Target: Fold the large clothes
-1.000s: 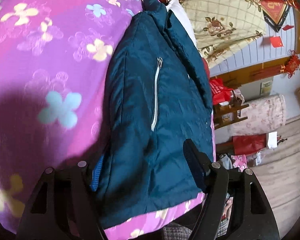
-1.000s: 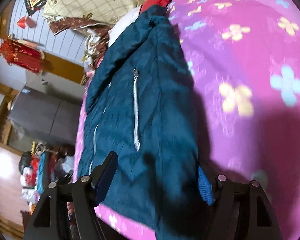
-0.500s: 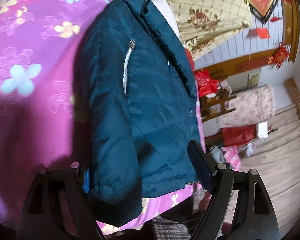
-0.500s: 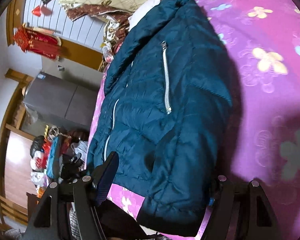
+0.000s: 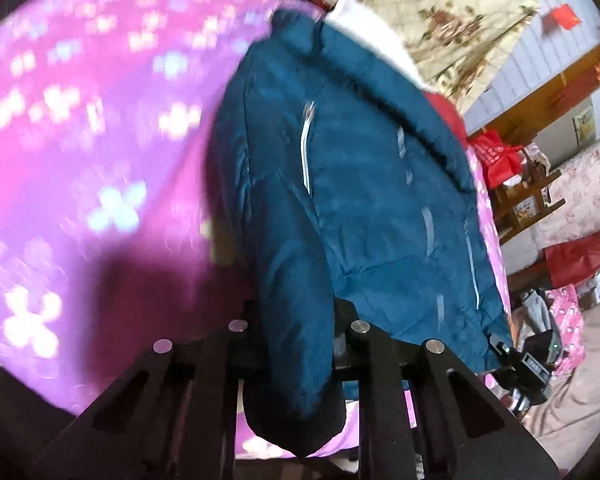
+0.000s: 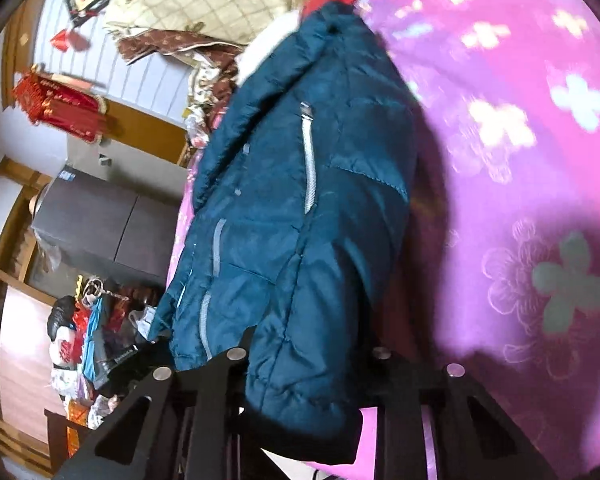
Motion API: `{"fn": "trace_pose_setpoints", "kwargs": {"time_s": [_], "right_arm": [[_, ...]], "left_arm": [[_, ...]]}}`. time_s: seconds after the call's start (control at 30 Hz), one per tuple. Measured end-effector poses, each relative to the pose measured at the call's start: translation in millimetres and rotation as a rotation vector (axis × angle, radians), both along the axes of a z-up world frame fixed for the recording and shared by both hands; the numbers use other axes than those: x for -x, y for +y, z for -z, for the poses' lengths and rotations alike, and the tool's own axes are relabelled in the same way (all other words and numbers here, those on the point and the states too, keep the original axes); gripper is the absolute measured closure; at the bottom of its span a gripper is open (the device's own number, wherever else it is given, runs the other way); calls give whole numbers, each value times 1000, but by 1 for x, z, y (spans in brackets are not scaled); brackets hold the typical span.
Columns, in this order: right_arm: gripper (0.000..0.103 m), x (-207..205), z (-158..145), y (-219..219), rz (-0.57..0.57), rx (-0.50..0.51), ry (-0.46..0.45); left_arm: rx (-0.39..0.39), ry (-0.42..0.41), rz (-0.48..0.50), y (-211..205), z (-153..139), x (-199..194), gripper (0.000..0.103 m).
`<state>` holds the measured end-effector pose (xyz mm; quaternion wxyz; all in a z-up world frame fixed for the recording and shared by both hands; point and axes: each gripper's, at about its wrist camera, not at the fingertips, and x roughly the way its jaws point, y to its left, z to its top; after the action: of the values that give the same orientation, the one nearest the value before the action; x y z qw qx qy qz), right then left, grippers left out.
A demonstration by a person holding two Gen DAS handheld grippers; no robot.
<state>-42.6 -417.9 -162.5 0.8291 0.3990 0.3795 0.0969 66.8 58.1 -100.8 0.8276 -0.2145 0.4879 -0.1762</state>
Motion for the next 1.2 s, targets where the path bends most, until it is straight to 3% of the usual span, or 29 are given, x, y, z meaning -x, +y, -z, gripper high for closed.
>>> {"fn": "trace_pose_setpoints", "kwargs": {"time_s": [0.23, 0.43, 0.57, 0.67, 0.93, 1.07, 1.2], "right_arm": [[84, 24, -60, 12, -43, 65, -113], [84, 51, -92, 19, -69, 105, -164], [84, 45, -111, 20, -58, 131, -200], [84, 25, -132, 20, -51, 188, -226], [84, -66, -201, 6, 12, 329, -295], [84, -125, -221, -10, 59, 355, -293], [84, -194, -225, -33, 124, 385, -255]], "left_arm": [[-35, -149, -2, 3, -57, 35, 89], [-22, -186, -12, 14, -75, 59, 89], [-7, -203, -33, 18, -89, 52, 89], [-46, -228, -47, 11, -106, 34, 89], [-251, -336, -93, -40, -172, -79, 89], [-293, -305, -141, -58, -190, -154, 89], [-333, -274, -182, -79, -190, -224, 89]]}}
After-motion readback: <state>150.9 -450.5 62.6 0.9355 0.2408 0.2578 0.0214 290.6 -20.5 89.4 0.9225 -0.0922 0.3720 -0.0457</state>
